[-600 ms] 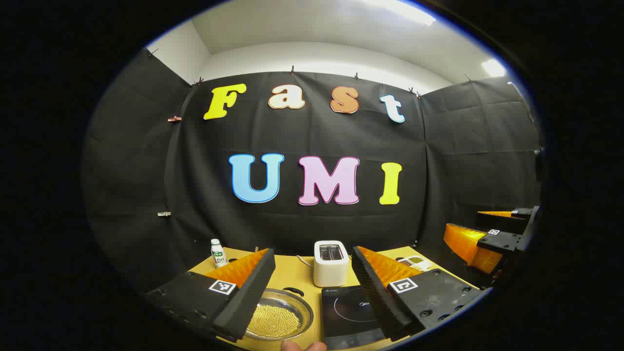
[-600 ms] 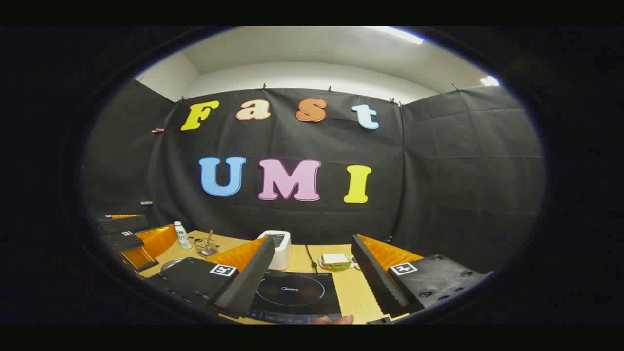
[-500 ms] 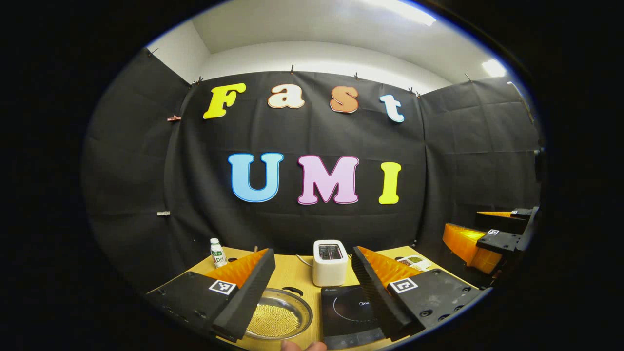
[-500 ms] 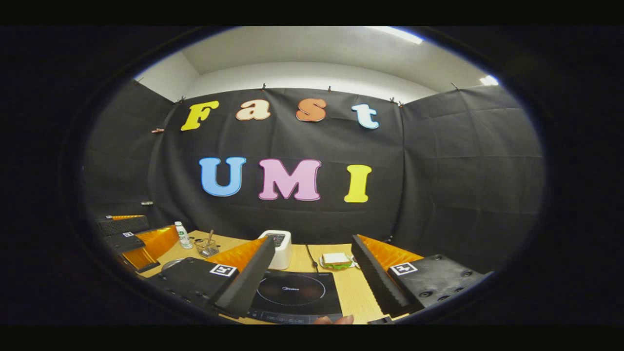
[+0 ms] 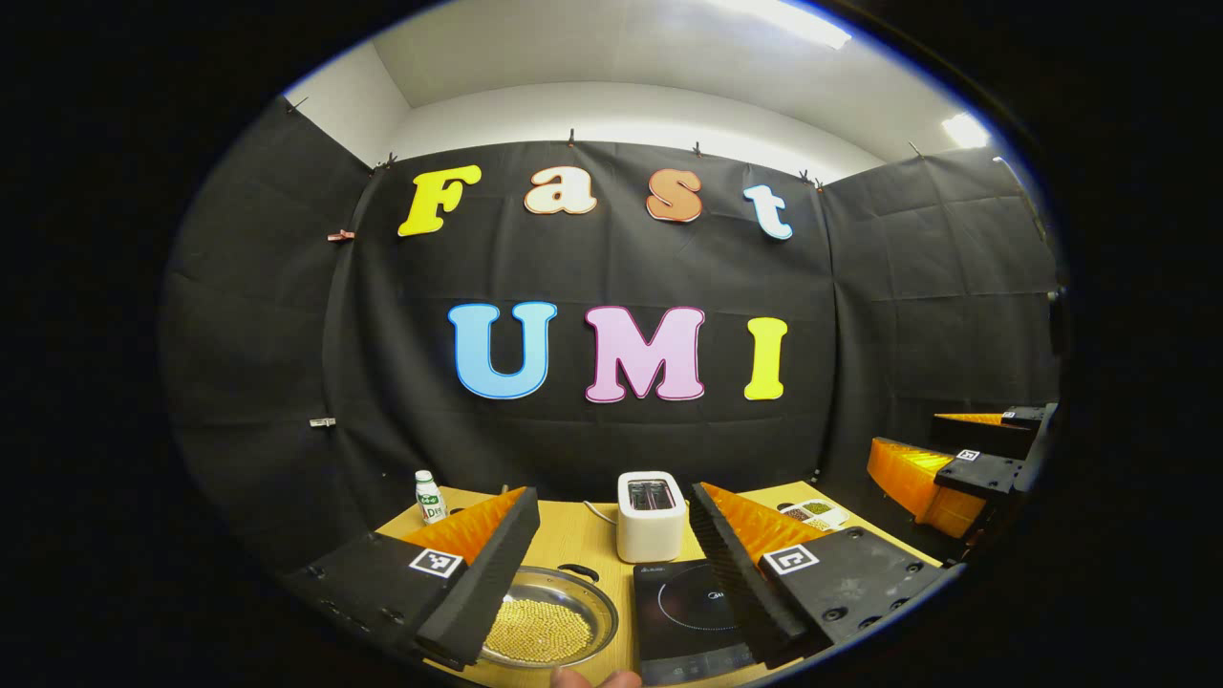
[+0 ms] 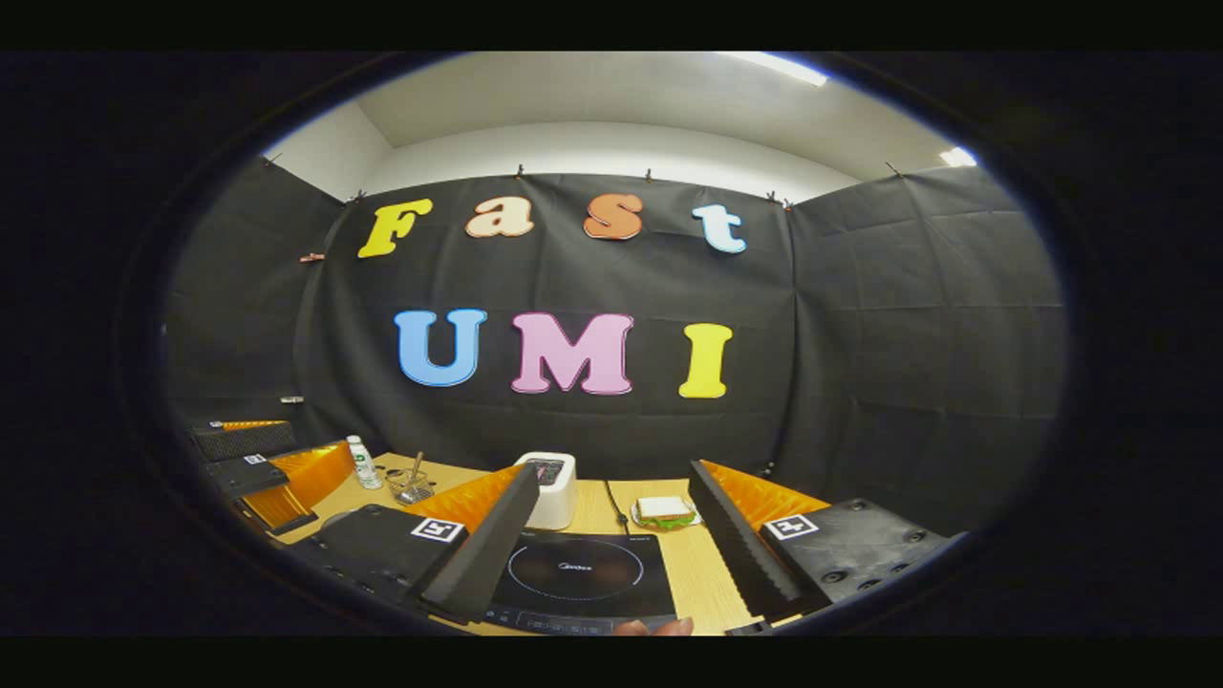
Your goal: First push the handle of the pot to place it horizontally, then grasp the pot with both hands and set it on the induction cooktop.
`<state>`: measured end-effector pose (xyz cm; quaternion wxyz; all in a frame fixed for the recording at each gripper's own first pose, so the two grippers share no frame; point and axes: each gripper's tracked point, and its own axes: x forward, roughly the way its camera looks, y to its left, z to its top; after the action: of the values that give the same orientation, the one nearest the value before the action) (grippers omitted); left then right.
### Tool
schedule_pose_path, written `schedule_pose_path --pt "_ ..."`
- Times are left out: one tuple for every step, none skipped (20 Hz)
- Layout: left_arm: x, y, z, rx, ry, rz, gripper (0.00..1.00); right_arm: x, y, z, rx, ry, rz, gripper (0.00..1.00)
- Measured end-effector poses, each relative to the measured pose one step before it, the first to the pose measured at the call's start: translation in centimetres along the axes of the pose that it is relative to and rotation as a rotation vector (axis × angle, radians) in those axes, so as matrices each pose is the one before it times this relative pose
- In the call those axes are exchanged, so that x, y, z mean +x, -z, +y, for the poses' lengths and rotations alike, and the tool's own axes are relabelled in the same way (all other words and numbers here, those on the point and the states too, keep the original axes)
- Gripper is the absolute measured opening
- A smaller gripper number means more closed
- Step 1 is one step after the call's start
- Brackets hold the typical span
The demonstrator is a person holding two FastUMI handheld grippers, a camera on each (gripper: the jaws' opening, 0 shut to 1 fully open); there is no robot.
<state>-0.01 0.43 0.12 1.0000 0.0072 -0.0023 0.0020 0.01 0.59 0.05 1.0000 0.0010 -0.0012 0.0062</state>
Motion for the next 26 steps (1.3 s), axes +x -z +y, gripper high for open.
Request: schedule_pose_path --pt "-0.020 -0.017 -0.091 -0.00015 0.00199 -0.00133 0.98 -0.018 0.189 0.041 0.00006 -0.00035 0.00055 0.98" --pt "-0.005 -0.128 -0.042 0.00016 0.00039 -0.00115 0.98 0.040 -0.002 -0.014 0.00144 -0.00100 0.00072 0.96" --pt "-0.006 0.041 0.066 0.00025 0.00111 -0.00117 0.98 0.010 -0.085 0.048 0.00021 -0.00010 -0.00118 0.96" --pt "0.011 -0.117 -0.032 0.00063 0.00239 -0.00111 0.98 -0.015 -0.092 -0.005 -0.00207 0.00001 -0.00146 0.98" --pt "0.071 0.141 0.005 0.00009 0.00411 0.00061 0.98 -0.035 0.066 -0.031 -0.00269 0.00011 0.00010 0.98" --pt "0.010 -0.137 -0.028 -0.00069 0.00197 0.00020 0.99 -0.045 0.018 0.004 -0.00159 -0.00054 0.00026 0.98" --pt "0.059 0.147 -0.072 -0.00164 0.00280 0.00133 0.98 -0.080 0.062 -0.065 -0.00133 0.00126 0.00128 0.98" --pt "0.022 0.026 -0.003 -0.00158 0.00122 0.00131 0.98 0.046 0.076 -0.036 -0.00168 0.00044 0.00033 0.96" --pt "-0.078 0.083 -0.045 -0.00290 0.00437 0.00016 0.98 -0.118 -0.014 -0.092 -0.00221 0.00124 -0.00012 0.99" --pt "-0.099 -0.253 -0.011 -0.00976 -0.00120 -0.00497 0.98 -0.048 -0.073 -0.068 -0.00100 0.00152 -0.00047 0.96" --pt "-0.130 -0.054 0.056 -0.01000 0.00067 -0.00122 0.96 -0.061 0.093 -0.052 -0.00024 0.00096 0.00019 0.96" --pt "-0.145 -0.212 0.160 -0.00160 -0.00519 -0.00317 0.93 -0.064 -0.039 -0.012 -0.00042 0.00125 0.00035 0.96" --pt "-0.105 -0.193 0.210 0.00292 -0.00366 -0.00289 0.79 0.073 0.030 -0.029 -0.00016 0.00086 0.00127 0.96" --pt "-0.137 -0.403 0.020 0.00529 0.00620 -0.00681 0.64 -0.106 0.082 0.004 0.00010 0.00048 0.00155 0.96" --pt "-0.088 0.049 -0.152 0.01216 0.00897 0.00099 0.50 -0.002 -0.036 0.005 0.00000 0.00003 -0.00059 0.96" --pt "-0.198 0.083 -0.122 0.01320 0.00976 0.00585 0.36 0.012 0.075 0.042 0.00036 -0.00007 0.00075 0.98" --pt "-0.059 0.265 -0.185 0.01041 0.01938 0.01051 0.22 -0.103 0.116 0.080 0.00112 -0.00147 0.00235 0.98" --pt "-0.115 0.486 -0.100 0.01267 0.00941 0.02448 0.14 -0.038 0.143 0.190 0.00163 -0.00246 0.00313 0.96" --pt "-0.199 0.930 0.012 0.00846 0.01103 0.03402 0.06 -0.049 0.110 0.162 0.00223 -0.00328 0.00319 0.96" --pt "-0.160 0.948 -0.251 -0.00107 0.01238 0.03780 0.05 -0.075 0.095 0.155 -0.00034 -0.00239 0.00115 0.96" --pt "-0.031 1.109 -0.077 -0.01226 0.00702 0.03777 0.05 -0.004 0.092 0.133 -0.00252 -0.00193 0.00121 0.96" --pt "-0.022 1.177 0.035 -0.01665 0.00539 0.04000 0.05 -0.046 0.149 0.130 -0.00254 -0.00313 0.00175 0.96" --pt "-0.008 1.227 0.112 -0.01470 0.00176 0.04248 0.05 -0.014 0.150 0.147 -0.00173 -0.00146 0.00381 0.98" --pt "-0.034 1.430 0.295 -0.01210 0.00064 0.04479 0.05 -0.104 0.281 -0.001 0.00115 -0.00187 0.00385 0.98" --pt "0.106 1.640 0.098 -0.01004 0.00820 0.05499 0.05 -0.036 0.204 0.077 0.00163 -0.00078 0.00501 0.98" --pt "0.120 2.114 -0.107 -0.00929 0.01731 0.06503 0.05 -0.074 0.271 0.110 -0.00063 -0.00101 0.00552 0.98"
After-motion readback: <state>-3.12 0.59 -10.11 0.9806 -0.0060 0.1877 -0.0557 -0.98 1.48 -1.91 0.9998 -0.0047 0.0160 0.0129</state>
